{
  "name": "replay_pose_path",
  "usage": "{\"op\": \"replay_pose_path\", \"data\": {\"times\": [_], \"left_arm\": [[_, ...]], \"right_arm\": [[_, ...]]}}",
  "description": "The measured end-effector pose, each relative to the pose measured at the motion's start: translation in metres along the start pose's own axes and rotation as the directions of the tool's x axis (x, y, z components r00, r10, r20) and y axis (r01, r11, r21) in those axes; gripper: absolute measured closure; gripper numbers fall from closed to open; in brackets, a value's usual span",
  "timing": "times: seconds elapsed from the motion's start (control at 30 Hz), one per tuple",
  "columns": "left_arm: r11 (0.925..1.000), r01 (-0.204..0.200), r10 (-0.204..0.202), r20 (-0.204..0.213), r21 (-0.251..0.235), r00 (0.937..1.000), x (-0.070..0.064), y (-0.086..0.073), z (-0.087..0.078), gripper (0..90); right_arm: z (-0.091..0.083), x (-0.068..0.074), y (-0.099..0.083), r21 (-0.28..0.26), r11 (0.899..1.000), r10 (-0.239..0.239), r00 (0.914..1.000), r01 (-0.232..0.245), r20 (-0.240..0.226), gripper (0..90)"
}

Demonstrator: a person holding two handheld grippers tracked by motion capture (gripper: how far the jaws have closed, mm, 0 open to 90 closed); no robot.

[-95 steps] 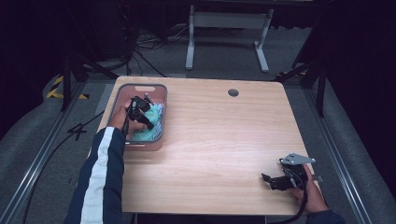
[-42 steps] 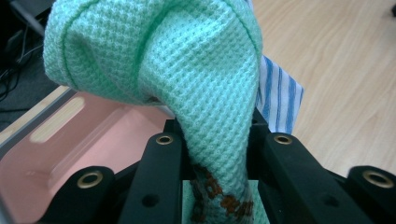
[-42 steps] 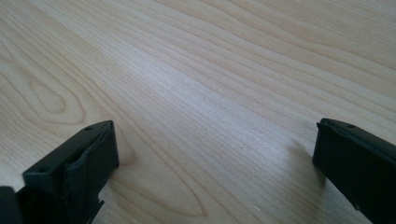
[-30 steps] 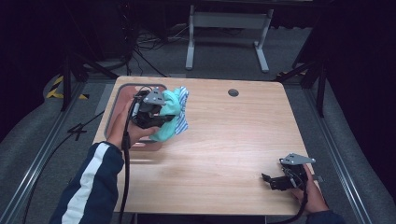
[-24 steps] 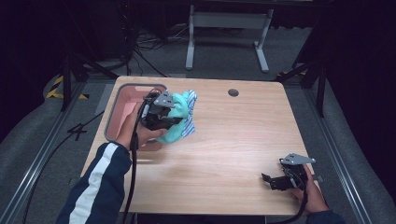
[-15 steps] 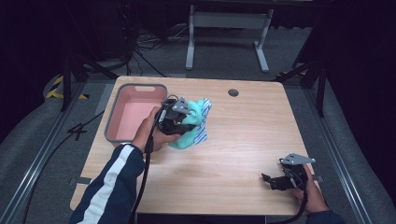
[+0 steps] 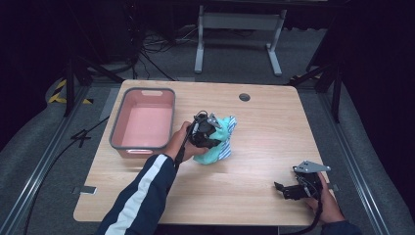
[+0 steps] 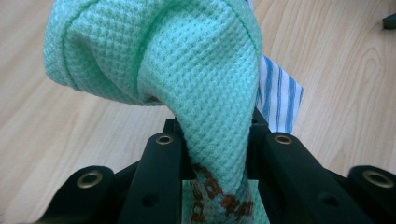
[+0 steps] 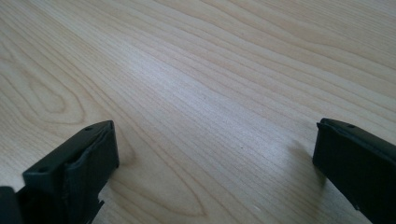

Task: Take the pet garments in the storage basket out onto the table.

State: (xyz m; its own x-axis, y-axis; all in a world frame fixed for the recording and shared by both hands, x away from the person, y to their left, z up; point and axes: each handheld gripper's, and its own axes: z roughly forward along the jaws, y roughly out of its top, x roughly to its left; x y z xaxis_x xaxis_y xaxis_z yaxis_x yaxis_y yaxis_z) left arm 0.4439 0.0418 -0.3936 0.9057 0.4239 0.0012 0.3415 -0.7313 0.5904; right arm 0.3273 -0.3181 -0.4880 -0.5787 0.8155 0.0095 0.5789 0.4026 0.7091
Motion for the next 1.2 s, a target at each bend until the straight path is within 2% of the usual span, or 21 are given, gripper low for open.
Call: {"op": "replay_pose_path", "data": {"times": [0.03, 0.13, 0.37, 0.43, 0.53, 0.6, 0.7, 0.83, 0.9, 0.97, 1.1, 1.2], "left_arm": [[0.9998, 0.009, -0.009, -0.001, 0.018, 1.0000, 0.001, 0.000, 0.009, 75.2], [0.9997, 0.014, -0.014, 0.005, 0.019, 0.9999, 0.002, -0.001, 0.014, 75.1], [0.9980, 0.023, -0.025, 0.032, 0.058, 0.9992, 0.001, -0.005, 0.035, 74.2], [0.9974, 0.030, -0.031, 0.025, 0.065, 0.9992, -0.001, -0.006, 0.041, 72.3], [0.9972, 0.042, -0.044, 0.028, 0.061, 0.9986, -0.002, -0.006, 0.044, 71.2], [0.9972, 0.032, -0.034, 0.025, 0.068, 0.9991, -0.003, -0.006, 0.046, 70.5], [0.9966, 0.032, -0.034, 0.021, 0.076, 0.9992, -0.006, -0.006, 0.049, 66.4], [0.9952, 0.051, -0.052, 0.006, 0.083, 0.9986, -0.007, -0.007, 0.051, 61.0], [0.9944, 0.051, -0.051, -0.005, 0.093, 0.9987, -0.007, -0.006, 0.051, 55.4], [0.9957, 0.062, -0.061, -0.009, 0.069, 0.9981, -0.007, -0.007, 0.050, 52.2], [0.9967, 0.061, -0.060, -0.025, 0.053, 0.9979, -0.007, -0.005, 0.046, 42.6], [0.9968, 0.063, -0.061, -0.026, 0.049, 0.9978, -0.008, -0.005, 0.045, 39.9]], "right_arm": [[0.000, 0.000, 0.000, 0.000, 1.000, 0.000, 1.0000, 0.000, 0.000, 0.4], [0.000, 0.000, 0.000, 0.000, 1.000, -0.001, 1.0000, 0.001, 0.002, 0.5], [0.000, 0.000, 0.000, -0.001, 1.000, 0.001, 1.0000, -0.001, 0.002, 0.4], [0.000, 0.000, 0.000, 0.000, 1.000, 0.002, 1.0000, -0.002, 0.002, 0.4], [0.000, 0.000, 0.000, -0.001, 1.000, 0.002, 1.0000, -0.002, 0.001, 0.5], [0.000, 0.000, 0.000, 0.000, 1.000, 0.000, 1.0000, 0.000, 0.002, 0.5], [0.000, 0.000, 0.000, 0.000, 1.000, 0.002, 1.0000, -0.002, 0.002, 0.4], [0.000, 0.000, 0.000, 0.000, 1.000, 0.002, 1.0000, -0.002, 0.002, 0.5], [0.000, 0.000, 0.000, 0.000, 1.000, 0.002, 1.0000, -0.002, 0.002, 0.5], [0.000, 0.000, 0.000, 0.000, 1.000, 0.000, 1.0000, 0.000, 0.002, 0.4], [0.000, 0.000, 0.000, 0.000, 1.000, 0.002, 1.0000, -0.002, 0.002, 0.4], [0.000, 0.000, 0.000, -0.001, 1.000, 0.002, 1.0000, -0.002, 0.002, 0.5]]}}
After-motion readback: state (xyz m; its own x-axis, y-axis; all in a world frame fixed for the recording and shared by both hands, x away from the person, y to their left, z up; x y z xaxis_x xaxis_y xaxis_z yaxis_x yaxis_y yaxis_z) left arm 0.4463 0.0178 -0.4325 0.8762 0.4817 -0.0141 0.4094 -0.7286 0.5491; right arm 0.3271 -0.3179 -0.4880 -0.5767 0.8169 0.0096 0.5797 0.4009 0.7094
